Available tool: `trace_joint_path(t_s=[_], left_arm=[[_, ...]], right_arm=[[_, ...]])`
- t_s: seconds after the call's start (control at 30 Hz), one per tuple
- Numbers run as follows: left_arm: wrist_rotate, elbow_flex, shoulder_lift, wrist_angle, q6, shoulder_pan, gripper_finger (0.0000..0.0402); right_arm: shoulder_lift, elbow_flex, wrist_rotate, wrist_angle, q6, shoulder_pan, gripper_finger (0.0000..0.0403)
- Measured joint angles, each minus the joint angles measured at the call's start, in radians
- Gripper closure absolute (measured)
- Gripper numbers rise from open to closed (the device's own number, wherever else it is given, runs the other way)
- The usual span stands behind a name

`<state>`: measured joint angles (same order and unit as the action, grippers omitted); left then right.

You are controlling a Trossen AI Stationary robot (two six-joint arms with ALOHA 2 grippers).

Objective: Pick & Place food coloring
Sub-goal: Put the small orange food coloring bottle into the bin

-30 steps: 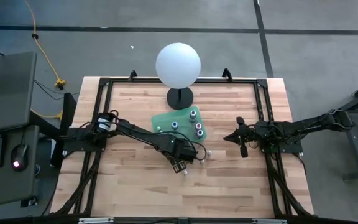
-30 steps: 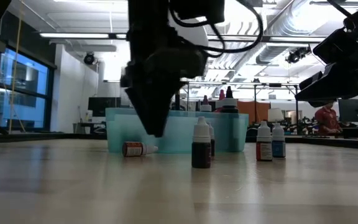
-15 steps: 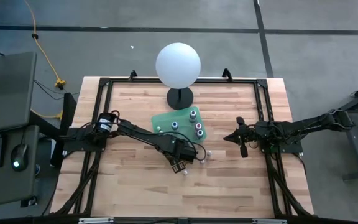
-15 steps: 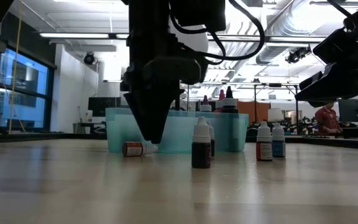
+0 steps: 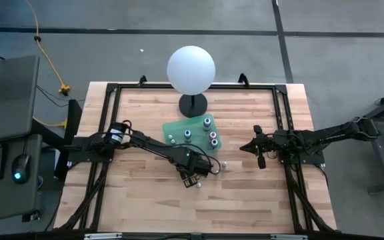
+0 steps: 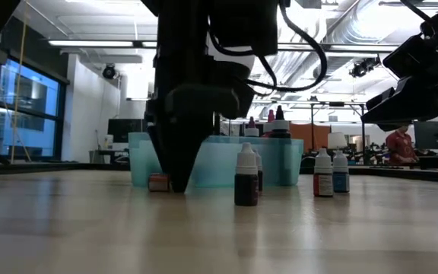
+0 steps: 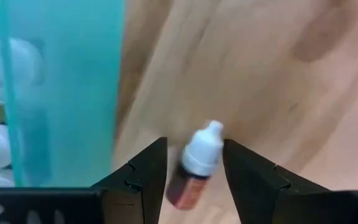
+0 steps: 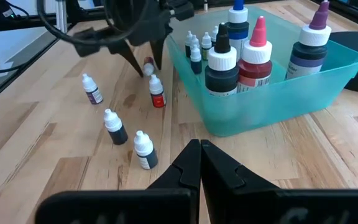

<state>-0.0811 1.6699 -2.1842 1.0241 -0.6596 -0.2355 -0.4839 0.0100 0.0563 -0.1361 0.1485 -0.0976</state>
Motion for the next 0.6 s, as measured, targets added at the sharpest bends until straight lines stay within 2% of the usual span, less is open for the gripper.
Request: trace_joint_path(t_s=[0.33,0.6], left_arm=[[0.001,0.001,-0.003,-0.020,0.001,0.000,0.0253],[0.022,0.000,-0.005,-0.020,0.000,0.001,0.0323]], right_arm=[[0.000,0.000,0.000,-0.003,0.000,0.000,0.0400],[0.000,0.000,0.000,-0.003,0.000,0.000,0.0400]])
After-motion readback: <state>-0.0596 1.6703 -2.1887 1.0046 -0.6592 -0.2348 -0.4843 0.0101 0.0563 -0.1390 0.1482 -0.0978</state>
